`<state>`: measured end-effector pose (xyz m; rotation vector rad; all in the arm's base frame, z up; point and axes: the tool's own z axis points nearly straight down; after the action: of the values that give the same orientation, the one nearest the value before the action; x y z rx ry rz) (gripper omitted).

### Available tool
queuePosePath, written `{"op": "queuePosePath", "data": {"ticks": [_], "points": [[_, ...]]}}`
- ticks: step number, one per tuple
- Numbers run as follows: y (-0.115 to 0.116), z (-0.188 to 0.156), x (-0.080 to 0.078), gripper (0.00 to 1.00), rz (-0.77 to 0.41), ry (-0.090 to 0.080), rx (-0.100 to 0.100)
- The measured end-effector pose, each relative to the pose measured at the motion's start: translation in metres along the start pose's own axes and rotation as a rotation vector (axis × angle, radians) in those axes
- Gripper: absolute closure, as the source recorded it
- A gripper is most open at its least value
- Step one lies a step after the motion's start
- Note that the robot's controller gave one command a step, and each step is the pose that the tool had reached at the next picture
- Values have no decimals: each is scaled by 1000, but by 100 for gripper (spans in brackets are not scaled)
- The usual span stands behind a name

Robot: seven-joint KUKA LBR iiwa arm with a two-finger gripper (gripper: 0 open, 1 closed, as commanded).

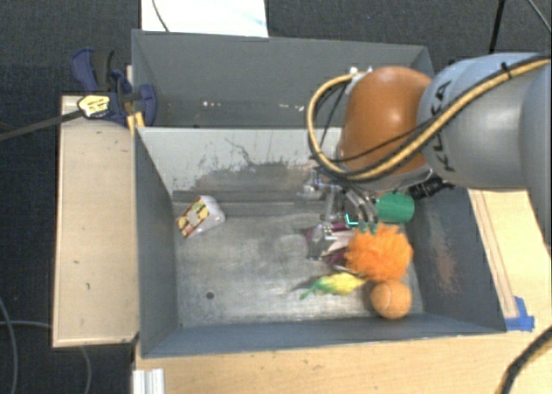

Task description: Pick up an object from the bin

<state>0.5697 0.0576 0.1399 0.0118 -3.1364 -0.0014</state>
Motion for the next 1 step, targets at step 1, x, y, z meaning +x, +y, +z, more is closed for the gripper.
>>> {"op": "queuePosePath", "data": {"ticks": [1], "points": [[0, -4, -2, 0, 1, -8, 0]]}}
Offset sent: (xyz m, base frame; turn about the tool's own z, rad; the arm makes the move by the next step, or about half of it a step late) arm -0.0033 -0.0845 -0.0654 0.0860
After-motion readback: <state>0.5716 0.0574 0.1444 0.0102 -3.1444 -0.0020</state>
